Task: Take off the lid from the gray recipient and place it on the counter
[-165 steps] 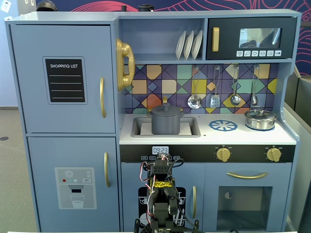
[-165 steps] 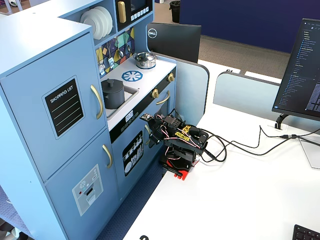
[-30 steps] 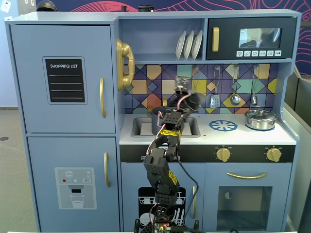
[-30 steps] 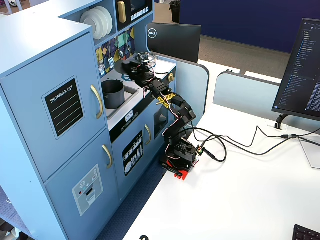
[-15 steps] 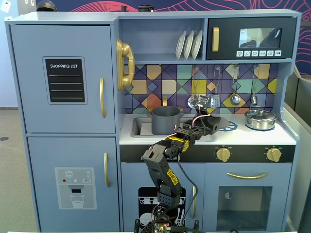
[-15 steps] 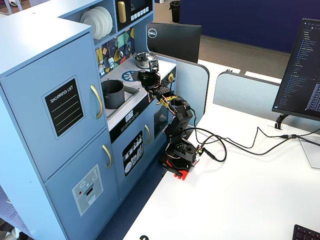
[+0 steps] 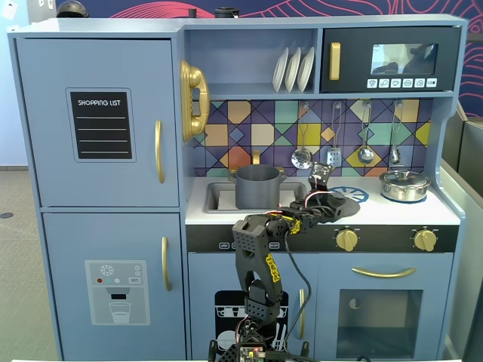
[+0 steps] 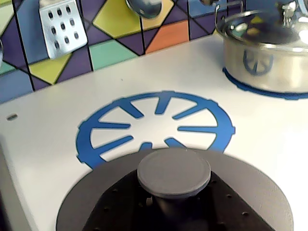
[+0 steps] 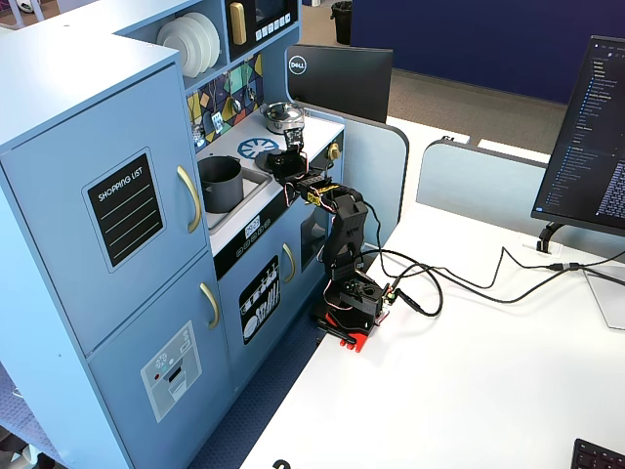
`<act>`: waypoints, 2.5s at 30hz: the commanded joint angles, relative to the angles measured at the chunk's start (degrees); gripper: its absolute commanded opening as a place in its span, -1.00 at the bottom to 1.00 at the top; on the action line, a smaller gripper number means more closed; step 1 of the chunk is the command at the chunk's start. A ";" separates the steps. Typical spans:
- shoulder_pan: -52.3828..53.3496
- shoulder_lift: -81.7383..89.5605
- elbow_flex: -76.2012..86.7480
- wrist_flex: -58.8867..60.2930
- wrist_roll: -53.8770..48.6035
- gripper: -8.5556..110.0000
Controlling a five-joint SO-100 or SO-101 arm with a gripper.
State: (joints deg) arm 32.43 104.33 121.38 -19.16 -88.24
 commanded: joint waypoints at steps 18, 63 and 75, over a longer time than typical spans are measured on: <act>2.99 8.53 0.62 -0.62 -2.81 -0.40; -37.53 74.53 50.54 77.78 9.49 -0.86; -32.34 77.78 50.63 106.08 -4.13 -0.85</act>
State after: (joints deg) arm -1.14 182.29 172.00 77.61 -89.91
